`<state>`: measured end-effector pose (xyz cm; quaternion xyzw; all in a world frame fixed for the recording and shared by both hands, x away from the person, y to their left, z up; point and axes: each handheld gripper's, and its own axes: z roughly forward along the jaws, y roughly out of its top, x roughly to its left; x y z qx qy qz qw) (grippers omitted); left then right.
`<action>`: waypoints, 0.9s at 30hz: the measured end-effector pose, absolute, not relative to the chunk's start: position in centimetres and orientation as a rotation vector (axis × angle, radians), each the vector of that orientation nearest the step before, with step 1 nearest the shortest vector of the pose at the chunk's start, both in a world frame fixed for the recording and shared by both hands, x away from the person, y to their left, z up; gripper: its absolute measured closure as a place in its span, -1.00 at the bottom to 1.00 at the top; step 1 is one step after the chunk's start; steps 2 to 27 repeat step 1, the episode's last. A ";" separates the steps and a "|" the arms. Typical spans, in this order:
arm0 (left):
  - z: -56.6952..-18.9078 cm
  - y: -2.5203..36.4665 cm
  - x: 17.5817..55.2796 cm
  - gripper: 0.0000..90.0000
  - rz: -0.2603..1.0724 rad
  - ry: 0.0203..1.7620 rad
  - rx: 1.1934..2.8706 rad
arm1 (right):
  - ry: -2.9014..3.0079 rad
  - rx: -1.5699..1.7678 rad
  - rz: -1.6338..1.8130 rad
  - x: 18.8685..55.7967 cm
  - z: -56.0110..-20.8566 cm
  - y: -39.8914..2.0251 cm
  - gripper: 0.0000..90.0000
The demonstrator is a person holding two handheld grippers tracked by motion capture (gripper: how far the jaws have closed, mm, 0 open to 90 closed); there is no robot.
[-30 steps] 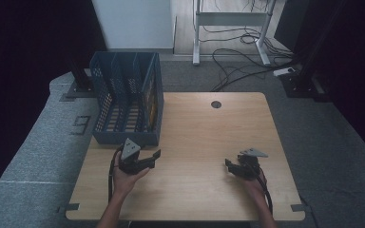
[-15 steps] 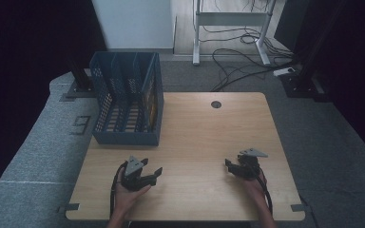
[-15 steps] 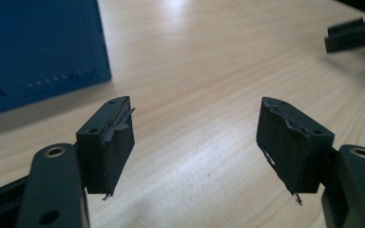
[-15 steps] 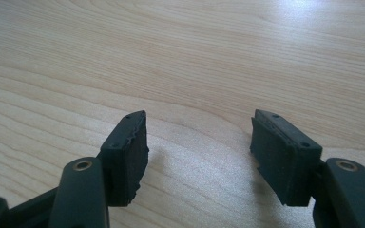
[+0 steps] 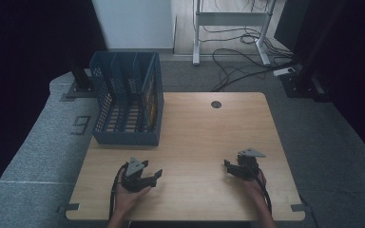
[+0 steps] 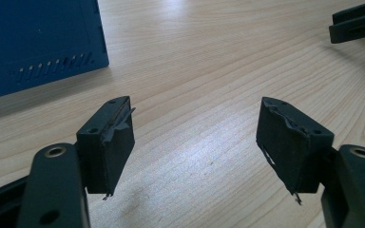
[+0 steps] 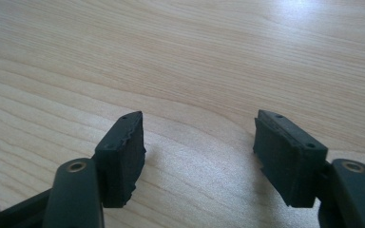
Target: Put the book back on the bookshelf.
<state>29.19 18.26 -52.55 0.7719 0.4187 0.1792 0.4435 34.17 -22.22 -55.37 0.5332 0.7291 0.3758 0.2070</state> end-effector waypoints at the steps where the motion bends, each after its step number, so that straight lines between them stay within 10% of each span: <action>1: -52.5 18.3 29.2 -0.36 0.446 1.039 1.913 | 2.031 1.484 1.048 34.2 -55.4 -22.2 -0.27; 27: -52.5 18.3 29.2 -0.36 0.446 1.039 1.913 | 2.031 1.484 1.048 34.2 -55.4 -22.2 -0.27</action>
